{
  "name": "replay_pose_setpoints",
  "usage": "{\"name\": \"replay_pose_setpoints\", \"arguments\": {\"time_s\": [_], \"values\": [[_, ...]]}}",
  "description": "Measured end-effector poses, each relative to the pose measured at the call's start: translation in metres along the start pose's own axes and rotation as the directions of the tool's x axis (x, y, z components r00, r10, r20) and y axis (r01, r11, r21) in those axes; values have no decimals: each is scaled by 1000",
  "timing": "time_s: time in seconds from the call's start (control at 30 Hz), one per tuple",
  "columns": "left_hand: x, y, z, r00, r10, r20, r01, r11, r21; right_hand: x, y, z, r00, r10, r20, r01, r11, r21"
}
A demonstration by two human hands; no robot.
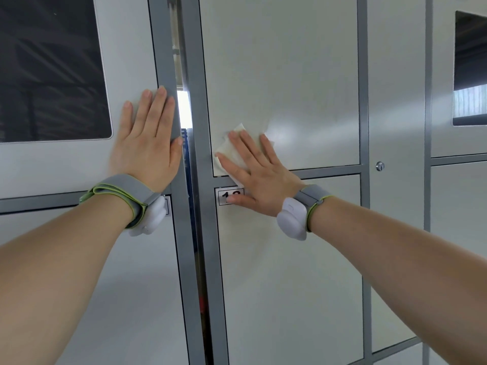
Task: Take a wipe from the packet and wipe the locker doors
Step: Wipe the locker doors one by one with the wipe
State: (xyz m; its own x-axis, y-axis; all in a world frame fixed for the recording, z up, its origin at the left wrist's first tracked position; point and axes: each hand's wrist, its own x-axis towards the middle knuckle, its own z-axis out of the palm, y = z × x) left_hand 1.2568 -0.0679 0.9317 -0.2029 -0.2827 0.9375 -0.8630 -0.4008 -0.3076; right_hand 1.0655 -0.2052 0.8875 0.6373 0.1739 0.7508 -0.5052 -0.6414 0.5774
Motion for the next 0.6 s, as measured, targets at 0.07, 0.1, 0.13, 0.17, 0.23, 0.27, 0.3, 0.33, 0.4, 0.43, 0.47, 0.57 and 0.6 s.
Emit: {"name": "replay_pose_setpoints", "arguments": {"time_s": [0.07,0.1,0.13,0.17,0.23,0.27,0.3,0.33,0.4,0.43,0.47,0.57,0.6], "values": [[0,-1,0,1000,-5,5,5,1000,2,-4,5,-4,998,-56,24,57,998,-32],[0,0,0,1000,-4,4,4,1000,2,-5,8,-7,998,-63,31,65,996,-55],[0,0,1,1000,-4,2,4,1000,4,-5,10,-9,998,-47,39,50,996,-77],[0,0,1,1000,-3,-3,3,1000,9,-4,12,-12,999,-10,44,14,996,-88],[0,1,1,1000,-1,-11,1,1000,25,2,15,-15,996,82,37,-78,993,-90],[0,1,2,1000,-3,-14,3,999,33,6,16,-16,992,124,34,-120,988,-92],[0,0,2,1000,-2,-18,3,999,38,10,17,-17,987,158,28,-155,983,-93],[0,0,2,1000,0,-21,1,999,44,14,18,-18,982,186,20,-184,980,-79],[0,0,3,1000,2,-27,-1,999,50,20,18,-19,975,221,0,-221,975,6],[0,1,2,1000,3,-31,-2,999,49,21,17,-20,973,231,-15,-230,972,55],[0,1,3,999,3,-33,-2,999,47,22,15,-18,971,234,-37,-230,969,91],[0,1,3,999,3,-38,-1,999,51,19,11,-13,964,252,-79,-243,963,114],[1,1,3,999,4,-41,-2,999,52,18,10,-13,962,260,-82,-251,962,105]]}}
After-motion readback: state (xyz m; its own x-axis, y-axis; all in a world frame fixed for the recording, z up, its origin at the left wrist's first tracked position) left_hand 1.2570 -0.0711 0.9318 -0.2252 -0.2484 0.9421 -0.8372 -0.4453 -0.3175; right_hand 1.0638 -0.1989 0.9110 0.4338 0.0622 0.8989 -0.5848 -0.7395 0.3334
